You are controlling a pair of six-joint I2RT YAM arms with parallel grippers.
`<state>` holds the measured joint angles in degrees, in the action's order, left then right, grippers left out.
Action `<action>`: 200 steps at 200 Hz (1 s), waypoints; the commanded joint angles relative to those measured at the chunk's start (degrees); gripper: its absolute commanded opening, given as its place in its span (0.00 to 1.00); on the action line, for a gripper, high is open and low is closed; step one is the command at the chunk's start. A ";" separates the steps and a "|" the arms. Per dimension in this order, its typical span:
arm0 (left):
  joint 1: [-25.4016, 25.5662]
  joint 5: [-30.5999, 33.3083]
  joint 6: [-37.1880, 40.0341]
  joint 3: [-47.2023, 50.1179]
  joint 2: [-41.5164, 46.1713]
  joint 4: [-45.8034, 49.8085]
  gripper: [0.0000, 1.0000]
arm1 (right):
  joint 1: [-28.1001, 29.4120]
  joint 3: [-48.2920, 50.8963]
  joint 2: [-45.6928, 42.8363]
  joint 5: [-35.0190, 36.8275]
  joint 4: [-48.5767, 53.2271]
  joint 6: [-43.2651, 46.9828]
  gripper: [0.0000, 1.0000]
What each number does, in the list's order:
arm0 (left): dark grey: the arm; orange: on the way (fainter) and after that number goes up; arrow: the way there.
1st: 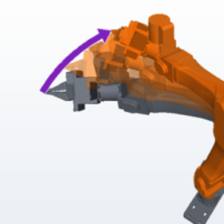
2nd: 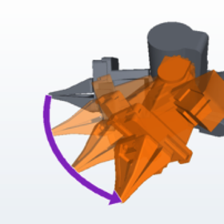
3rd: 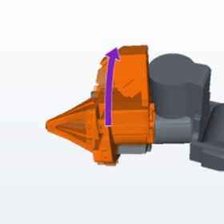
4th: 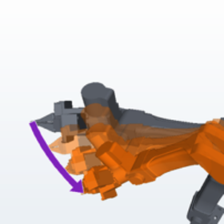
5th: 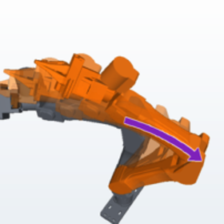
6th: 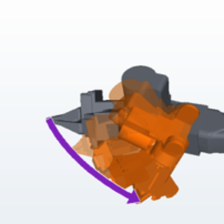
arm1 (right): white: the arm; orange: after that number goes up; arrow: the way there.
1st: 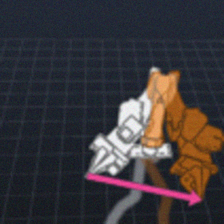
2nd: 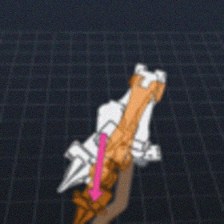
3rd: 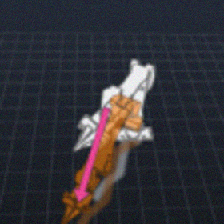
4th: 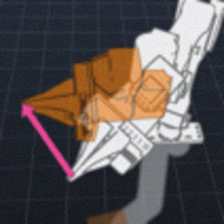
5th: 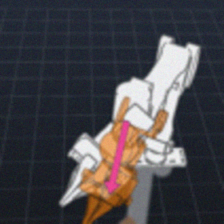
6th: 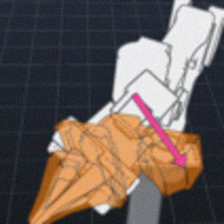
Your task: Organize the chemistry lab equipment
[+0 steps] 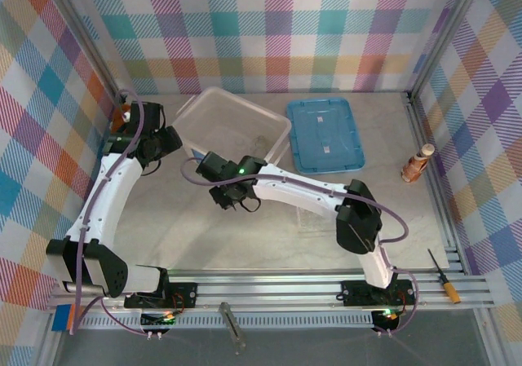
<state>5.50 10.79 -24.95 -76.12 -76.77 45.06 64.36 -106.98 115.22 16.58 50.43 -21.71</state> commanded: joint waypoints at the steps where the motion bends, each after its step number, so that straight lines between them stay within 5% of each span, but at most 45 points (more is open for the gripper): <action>1: -1.26 0.22 -1.05 0.91 1.71 -1.20 0.68 | 0.44 -5.03 -2.43 1.13 4.63 3.22 0.23; 73: -2.15 -1.90 -1.42 3.16 2.07 -1.43 0.68 | -3.58 -24.07 2.15 3.09 7.36 12.79 0.23; 150: -2.13 -4.52 -1.06 6.83 1.55 -2.00 0.68 | -17.67 -31.39 13.22 -7.84 6.62 18.91 0.23; 200: -2.15 -5.34 -0.36 7.06 -0.48 -1.64 0.68 | -20.15 -33.47 19.56 -13.86 6.88 20.96 0.23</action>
<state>4.29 6.42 -25.87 -69.87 -76.47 43.66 43.13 -136.99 133.14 8.16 56.45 -3.36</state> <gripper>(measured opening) 0.678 0.230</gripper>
